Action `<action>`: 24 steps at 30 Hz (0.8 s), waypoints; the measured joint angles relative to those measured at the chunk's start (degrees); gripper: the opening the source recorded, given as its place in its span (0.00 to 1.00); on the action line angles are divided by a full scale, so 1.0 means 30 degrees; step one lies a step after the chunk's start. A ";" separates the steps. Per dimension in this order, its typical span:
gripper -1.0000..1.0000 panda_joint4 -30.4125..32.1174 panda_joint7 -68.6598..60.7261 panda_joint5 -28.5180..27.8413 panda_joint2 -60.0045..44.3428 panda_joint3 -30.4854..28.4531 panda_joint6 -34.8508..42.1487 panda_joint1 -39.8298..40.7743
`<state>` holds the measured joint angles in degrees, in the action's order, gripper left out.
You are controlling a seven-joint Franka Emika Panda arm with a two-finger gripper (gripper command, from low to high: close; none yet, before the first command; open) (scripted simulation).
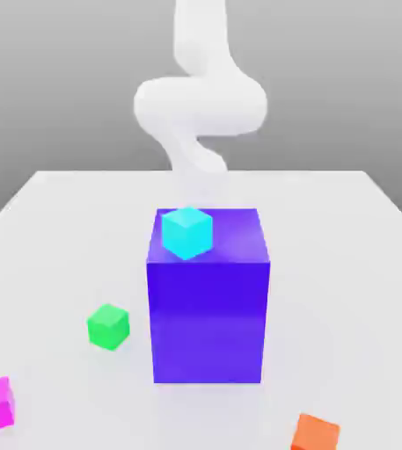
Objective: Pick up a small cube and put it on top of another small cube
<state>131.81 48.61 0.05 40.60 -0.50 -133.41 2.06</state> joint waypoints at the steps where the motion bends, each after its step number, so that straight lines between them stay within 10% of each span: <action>1: 0.50 0.0004 0.0401 0.0005 -0.0752 -0.0080 -0.0234 0.0289; 24: 0.50 0.0084 0.7938 0.1489 -1.6775 -0.2917 -0.5176 0.5528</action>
<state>132.06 72.43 4.52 -9.72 -9.25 -148.93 18.64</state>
